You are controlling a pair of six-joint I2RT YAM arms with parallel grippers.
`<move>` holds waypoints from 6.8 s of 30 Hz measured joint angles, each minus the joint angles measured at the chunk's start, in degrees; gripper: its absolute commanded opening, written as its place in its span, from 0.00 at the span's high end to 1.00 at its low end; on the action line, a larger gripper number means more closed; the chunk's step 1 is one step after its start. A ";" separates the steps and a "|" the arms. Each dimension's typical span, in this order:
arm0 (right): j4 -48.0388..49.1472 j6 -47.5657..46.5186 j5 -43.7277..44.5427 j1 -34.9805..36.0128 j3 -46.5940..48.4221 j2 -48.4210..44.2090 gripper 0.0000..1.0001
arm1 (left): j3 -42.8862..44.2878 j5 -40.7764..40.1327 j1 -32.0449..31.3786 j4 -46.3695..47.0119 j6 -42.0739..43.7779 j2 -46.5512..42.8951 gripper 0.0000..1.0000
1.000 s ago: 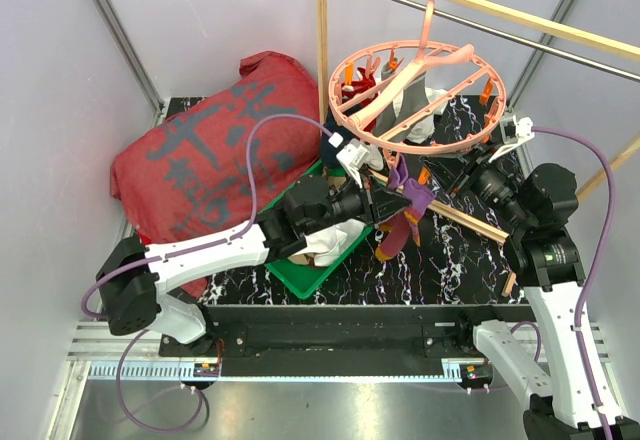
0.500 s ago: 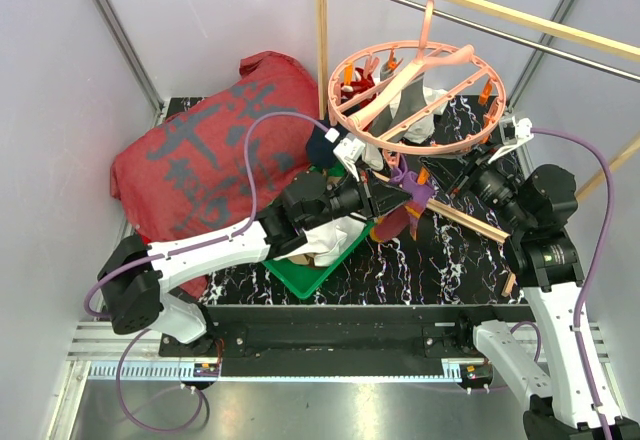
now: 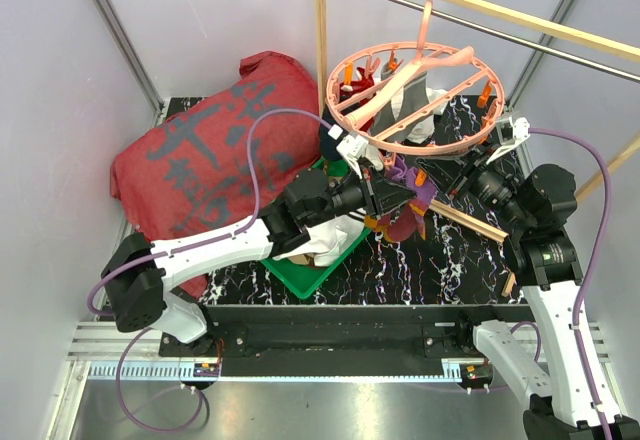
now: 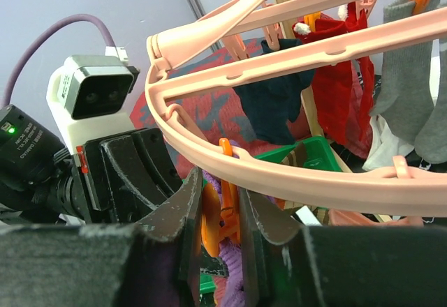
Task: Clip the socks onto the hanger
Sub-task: Clamp the sock onto the hanger, then open the clamp at the hanger, then pick up the sock from the bin.
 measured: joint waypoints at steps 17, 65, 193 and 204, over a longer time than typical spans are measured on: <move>2.19 0.02 -2.60 -0.04 -0.85 -0.04 0.79 | 1.33 0.24 0.02 0.04 -0.07 0.44 1.00; -14.97 -14.19 10.73 0.00 6.78 -0.90 0.18 | 1.64 6.75 8.74 -5.75 1.51 -0.13 0.94; -4.74 -6.86 19.47 1.84 -1.62 0.68 0.83 | -3.41 -10.86 11.52 -40.46 22.99 -18.47 0.28; -4.74 -7.04 19.65 1.84 -1.97 0.46 0.84 | 5.18 -18.12 7.13 -45.55 20.24 5.95 0.53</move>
